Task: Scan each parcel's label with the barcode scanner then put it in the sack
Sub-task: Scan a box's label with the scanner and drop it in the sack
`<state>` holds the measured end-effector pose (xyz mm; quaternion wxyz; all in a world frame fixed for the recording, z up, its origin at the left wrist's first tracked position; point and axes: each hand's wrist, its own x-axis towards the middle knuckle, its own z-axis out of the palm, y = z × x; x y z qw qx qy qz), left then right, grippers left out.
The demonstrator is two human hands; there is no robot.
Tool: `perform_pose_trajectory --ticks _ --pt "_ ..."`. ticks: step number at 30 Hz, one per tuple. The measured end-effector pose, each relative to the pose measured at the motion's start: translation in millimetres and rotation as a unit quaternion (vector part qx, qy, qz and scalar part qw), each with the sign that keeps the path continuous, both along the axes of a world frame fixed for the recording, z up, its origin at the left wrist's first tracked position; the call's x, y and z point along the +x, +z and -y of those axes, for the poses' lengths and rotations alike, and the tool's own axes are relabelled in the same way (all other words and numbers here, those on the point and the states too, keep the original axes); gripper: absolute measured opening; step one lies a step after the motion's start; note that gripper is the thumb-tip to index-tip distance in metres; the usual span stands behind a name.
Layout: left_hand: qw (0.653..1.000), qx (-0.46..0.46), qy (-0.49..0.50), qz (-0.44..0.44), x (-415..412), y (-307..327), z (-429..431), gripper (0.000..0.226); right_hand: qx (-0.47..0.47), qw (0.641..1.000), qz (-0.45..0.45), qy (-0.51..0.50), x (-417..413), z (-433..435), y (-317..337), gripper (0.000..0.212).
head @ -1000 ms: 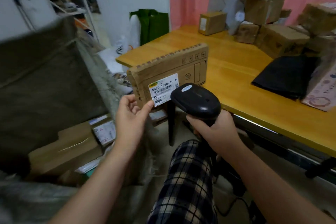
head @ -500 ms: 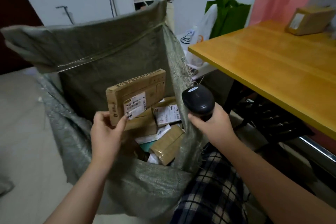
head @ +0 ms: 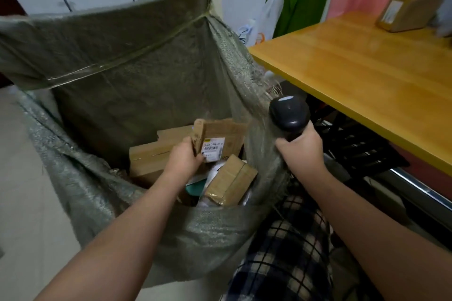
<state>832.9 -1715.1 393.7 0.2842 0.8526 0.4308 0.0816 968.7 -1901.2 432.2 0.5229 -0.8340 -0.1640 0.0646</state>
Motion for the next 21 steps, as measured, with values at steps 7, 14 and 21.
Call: perform_pose_trajectory --ticks 7,14,21 --pt "0.996 -0.005 -0.025 -0.082 4 -3 10 0.055 0.022 0.999 -0.026 -0.004 7 26 -1 0.048" --pt "0.977 0.170 -0.099 0.079 33 60 57 0.074 0.083 0.996 0.001 -0.037 15 69 19 0.031" --pt "0.929 0.181 -0.268 0.179 111 110 160 0.062 0.092 0.986 0.080 -0.115 29 168 61 0.036"
